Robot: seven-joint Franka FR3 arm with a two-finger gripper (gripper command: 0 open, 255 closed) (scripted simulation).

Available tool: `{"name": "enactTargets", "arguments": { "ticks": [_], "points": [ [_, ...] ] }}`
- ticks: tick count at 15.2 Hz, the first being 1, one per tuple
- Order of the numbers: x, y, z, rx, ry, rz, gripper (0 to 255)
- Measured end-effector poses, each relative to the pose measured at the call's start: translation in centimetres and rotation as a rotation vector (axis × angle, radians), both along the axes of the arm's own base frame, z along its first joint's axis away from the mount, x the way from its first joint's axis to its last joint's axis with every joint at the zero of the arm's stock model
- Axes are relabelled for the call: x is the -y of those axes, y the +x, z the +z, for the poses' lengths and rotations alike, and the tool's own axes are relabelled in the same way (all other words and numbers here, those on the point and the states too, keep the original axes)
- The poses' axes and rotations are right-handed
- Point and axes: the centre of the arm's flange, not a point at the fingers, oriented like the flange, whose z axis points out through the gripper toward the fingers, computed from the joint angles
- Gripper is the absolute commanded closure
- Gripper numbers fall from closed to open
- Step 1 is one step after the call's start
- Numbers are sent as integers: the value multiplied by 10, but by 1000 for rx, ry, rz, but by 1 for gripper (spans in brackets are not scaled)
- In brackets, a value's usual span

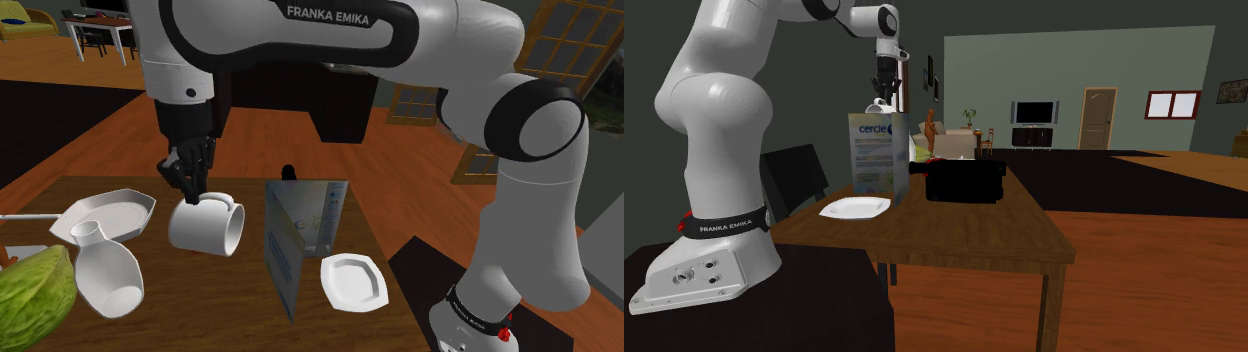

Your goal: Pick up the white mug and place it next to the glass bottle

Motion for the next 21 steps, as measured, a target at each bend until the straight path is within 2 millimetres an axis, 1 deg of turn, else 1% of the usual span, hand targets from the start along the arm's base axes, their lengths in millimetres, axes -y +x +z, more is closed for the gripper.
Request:
{"name": "enactTargets", "arguments": {
  "ticks": [21],
  "points": [
    [0, 0, -111, 0, 0, 0, 255]
  ]
}}
